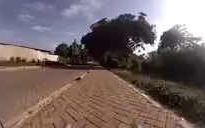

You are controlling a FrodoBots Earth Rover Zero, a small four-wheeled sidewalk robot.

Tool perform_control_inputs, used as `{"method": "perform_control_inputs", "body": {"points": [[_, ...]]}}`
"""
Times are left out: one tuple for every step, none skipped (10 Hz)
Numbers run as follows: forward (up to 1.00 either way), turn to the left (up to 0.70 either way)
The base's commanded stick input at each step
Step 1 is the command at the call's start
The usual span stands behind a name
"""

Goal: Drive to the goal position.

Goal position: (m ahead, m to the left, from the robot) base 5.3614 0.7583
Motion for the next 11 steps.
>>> {"method": "perform_control_inputs", "body": {"points": [[0.70,0.00],[0.70,0.00],[0.70,0.00],[0.70,0.00],[0.70,0.00],[0.70,0.00],[0.70,0.00],[0.70,0.00],[0.70,0.00],[0.70,0.00],[0.70,0.00]]}}
